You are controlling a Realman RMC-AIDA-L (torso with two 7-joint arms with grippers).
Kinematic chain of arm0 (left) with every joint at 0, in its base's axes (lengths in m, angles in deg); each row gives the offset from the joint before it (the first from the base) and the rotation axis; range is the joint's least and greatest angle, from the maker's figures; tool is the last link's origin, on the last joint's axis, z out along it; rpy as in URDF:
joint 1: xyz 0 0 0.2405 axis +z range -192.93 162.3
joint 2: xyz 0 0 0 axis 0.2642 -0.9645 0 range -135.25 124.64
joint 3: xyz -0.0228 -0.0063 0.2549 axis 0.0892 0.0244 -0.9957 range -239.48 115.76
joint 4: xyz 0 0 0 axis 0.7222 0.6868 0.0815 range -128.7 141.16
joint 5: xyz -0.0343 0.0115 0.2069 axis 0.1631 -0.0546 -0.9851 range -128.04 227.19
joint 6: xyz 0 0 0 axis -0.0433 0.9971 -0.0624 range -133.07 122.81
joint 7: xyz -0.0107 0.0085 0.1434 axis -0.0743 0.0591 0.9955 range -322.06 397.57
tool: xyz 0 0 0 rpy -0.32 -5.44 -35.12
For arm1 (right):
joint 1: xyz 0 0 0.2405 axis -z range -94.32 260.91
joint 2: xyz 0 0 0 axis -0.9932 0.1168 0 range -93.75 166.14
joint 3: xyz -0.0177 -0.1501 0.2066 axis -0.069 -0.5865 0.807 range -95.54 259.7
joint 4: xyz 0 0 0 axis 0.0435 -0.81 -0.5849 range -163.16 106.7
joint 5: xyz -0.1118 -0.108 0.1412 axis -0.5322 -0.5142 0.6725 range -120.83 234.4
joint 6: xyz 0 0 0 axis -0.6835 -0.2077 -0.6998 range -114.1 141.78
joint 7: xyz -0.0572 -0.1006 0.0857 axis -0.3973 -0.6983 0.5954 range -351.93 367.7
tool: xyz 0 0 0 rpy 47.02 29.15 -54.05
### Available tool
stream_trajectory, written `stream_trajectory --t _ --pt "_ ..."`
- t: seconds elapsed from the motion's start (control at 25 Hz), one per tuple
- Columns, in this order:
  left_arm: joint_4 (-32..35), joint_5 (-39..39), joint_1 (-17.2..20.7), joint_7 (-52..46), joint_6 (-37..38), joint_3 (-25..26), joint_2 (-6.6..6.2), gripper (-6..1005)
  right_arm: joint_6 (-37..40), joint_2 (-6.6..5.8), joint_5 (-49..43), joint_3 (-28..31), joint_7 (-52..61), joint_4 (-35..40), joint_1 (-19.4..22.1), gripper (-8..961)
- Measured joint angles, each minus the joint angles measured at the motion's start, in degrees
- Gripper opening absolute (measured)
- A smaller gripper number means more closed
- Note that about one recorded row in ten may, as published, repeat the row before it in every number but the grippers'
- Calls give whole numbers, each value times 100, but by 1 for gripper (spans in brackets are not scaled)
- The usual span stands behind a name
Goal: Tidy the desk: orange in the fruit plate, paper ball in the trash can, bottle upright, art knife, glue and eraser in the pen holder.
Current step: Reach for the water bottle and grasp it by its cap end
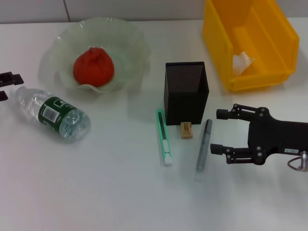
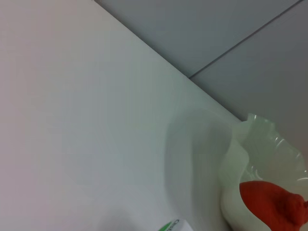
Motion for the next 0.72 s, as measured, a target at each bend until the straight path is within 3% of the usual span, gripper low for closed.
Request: stream_trajectory --t 0.72 --pt "-24 -601 -231 -690 -416 -24 85 757 -18 34 -21 -10 -148 -8 54 831"
